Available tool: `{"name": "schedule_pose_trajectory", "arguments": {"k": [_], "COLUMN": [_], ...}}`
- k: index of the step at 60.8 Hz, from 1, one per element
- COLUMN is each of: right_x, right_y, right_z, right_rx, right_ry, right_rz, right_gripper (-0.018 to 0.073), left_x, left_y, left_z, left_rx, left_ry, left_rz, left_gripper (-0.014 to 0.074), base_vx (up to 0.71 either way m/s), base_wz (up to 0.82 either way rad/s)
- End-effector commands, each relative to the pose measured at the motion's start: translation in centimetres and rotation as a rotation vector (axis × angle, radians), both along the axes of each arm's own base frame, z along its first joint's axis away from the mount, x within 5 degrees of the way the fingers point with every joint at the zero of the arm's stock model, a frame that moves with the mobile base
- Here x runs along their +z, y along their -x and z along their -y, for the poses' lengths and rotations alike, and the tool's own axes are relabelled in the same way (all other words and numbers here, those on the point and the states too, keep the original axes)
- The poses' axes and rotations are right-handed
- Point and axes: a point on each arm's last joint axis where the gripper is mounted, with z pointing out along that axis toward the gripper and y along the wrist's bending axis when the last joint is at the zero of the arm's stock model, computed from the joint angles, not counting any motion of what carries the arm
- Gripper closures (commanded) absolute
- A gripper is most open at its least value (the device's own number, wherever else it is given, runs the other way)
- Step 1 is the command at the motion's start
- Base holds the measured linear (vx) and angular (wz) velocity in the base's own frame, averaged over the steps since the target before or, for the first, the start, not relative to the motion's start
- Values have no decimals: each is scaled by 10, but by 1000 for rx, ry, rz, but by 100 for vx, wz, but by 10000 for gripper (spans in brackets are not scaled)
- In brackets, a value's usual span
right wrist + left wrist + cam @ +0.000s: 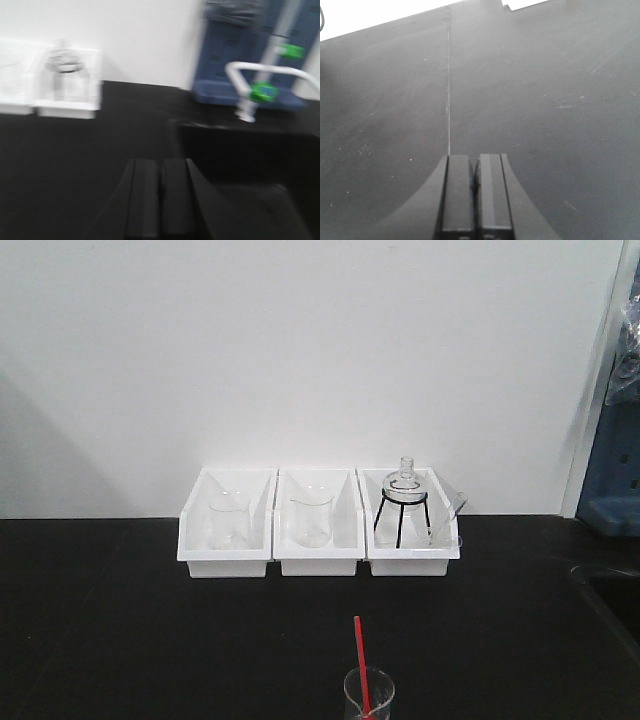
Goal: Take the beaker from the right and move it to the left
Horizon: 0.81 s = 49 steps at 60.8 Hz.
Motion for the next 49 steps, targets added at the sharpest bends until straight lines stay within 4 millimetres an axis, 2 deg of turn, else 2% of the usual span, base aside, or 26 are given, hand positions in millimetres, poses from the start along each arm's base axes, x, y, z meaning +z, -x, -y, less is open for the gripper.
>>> {"name": "schedule_pose_trajectory", "arguments": {"k": [1,8,16,23,31,42,49], "right_x": [-1,-40,-94,-140,-181,-218,-219], "right_y": [9,30,60,72,77,79,79], "right_z": [-11,-12,-10,-9,-9,-8,-8], "right_rx": [111,102,69,54,45,39,38], "right_ry": [-20,-108,-87,-67,-104,-128,-132], "right_rz": [193,322,422,441,417,405,403], "right_gripper": [564,564,564,564,564,564,564], "left_x": [1,1,1,1,1,1,1], "left_y": [-2,-2,-2,-2,-2,-2,-2], "left_z": [1,1,1,1,1,1,1], "left_rx": [-11,-11,-11,-11,-11,-11,-11], "left_ry": [3,3,3,3,3,3,3], "left_rz": [64,64,64,64,64,64,64], "left_gripper": [603,603,603,603,603,603,603], "base_vx": [0,0,0,0,0,0,0], "base_wz": [0,0,0,0,0,0,0]}}
